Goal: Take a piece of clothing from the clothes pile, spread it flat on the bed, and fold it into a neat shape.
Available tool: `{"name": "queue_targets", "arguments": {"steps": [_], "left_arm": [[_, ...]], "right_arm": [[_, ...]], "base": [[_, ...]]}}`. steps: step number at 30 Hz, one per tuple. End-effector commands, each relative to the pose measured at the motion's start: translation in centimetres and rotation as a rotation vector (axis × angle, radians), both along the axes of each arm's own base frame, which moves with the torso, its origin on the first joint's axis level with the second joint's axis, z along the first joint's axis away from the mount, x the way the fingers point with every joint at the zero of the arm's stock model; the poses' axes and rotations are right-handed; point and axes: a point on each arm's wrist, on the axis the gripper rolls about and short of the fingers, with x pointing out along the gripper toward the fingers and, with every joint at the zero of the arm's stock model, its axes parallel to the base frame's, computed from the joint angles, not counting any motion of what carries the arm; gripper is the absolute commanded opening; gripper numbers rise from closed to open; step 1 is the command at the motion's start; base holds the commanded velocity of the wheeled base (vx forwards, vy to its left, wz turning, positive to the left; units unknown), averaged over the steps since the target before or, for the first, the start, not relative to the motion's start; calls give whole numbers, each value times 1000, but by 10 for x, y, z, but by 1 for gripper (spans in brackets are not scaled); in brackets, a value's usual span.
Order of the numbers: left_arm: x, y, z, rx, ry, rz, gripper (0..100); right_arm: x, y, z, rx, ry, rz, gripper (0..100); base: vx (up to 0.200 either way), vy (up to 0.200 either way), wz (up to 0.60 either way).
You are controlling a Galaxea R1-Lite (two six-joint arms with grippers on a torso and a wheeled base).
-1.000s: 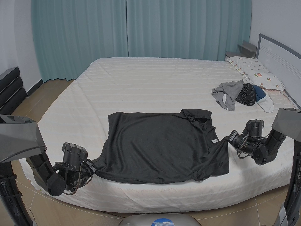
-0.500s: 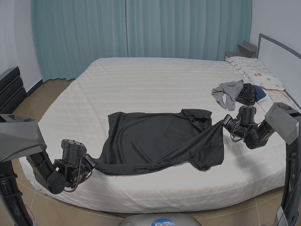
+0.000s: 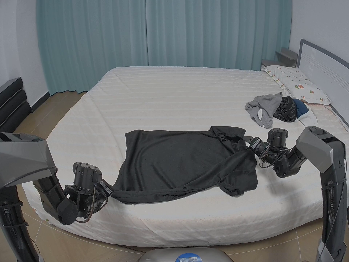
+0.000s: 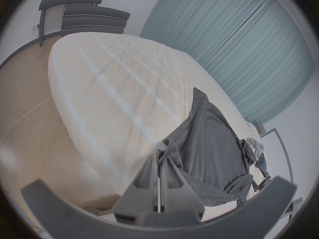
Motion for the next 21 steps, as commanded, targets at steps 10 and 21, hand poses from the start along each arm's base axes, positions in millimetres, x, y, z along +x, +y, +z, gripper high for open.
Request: {"name": "queue_targets", "arguments": {"steps": [10, 21], "left_arm": [[-1, 0, 2, -4, -3, -1, 0], [-1, 0, 1, -12, 1, -6, 0]], "right_arm": [[-76, -27, 39, 58, 63, 73, 100], [-154, -17, 30, 111, 256, 235, 100]], "base": [[0, 0, 0], [0, 0, 0]]}}
